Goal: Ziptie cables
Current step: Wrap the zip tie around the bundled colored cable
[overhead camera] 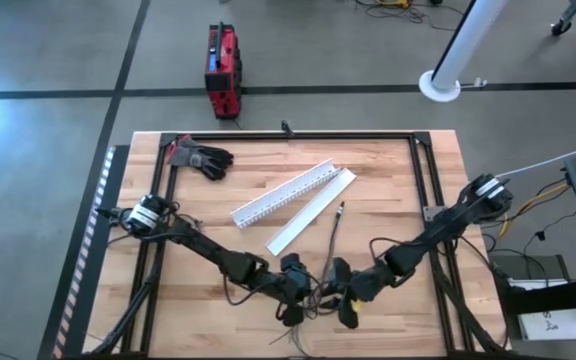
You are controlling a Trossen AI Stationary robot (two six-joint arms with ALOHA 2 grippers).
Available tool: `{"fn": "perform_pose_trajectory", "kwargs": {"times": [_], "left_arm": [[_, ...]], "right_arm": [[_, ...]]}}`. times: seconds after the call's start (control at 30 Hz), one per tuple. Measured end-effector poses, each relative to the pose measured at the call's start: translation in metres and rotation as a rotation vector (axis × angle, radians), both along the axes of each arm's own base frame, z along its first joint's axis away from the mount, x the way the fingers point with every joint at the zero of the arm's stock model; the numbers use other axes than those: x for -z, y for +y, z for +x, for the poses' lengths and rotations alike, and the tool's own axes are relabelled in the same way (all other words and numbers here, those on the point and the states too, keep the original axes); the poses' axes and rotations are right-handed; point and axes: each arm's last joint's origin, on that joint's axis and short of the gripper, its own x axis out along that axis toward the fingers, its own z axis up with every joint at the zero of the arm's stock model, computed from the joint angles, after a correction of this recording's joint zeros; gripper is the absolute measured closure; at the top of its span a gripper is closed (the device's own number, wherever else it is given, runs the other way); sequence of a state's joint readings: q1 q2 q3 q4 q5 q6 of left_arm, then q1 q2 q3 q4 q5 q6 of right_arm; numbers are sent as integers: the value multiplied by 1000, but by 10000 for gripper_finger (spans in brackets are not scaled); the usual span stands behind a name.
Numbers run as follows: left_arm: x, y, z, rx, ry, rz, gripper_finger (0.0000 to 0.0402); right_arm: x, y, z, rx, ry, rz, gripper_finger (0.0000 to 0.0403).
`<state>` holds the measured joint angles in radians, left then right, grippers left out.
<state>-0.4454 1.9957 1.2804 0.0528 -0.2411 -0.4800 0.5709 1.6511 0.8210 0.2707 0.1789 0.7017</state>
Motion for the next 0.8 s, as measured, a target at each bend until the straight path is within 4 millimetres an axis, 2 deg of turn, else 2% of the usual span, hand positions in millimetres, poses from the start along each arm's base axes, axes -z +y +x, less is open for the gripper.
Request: {"fn": "perform_pose_trajectory", "kwargs": {"times": [0.2, 0.37, 0.53, 0.67, 0.8], "left_arm": [[2, -2, -2, 58, 41, -31, 402], [0, -2, -5, 121, 79, -57, 402], [-6, -1, -7, 136, 73, -48, 402], [-8, -1, -7, 136, 72, -49, 402], [-8, 0, -7, 135, 72, -50, 402]], "right_arm": [[-7, 14, 17, 32, 62, -17, 254], [11, 22, 28, 102, 236, -99, 252], [0, 38, 43, 64, 214, -84, 251], [-4, 36, 41, 88, 299, -134, 249], [-10, 36, 39, 117, 306, -123, 238]]}}
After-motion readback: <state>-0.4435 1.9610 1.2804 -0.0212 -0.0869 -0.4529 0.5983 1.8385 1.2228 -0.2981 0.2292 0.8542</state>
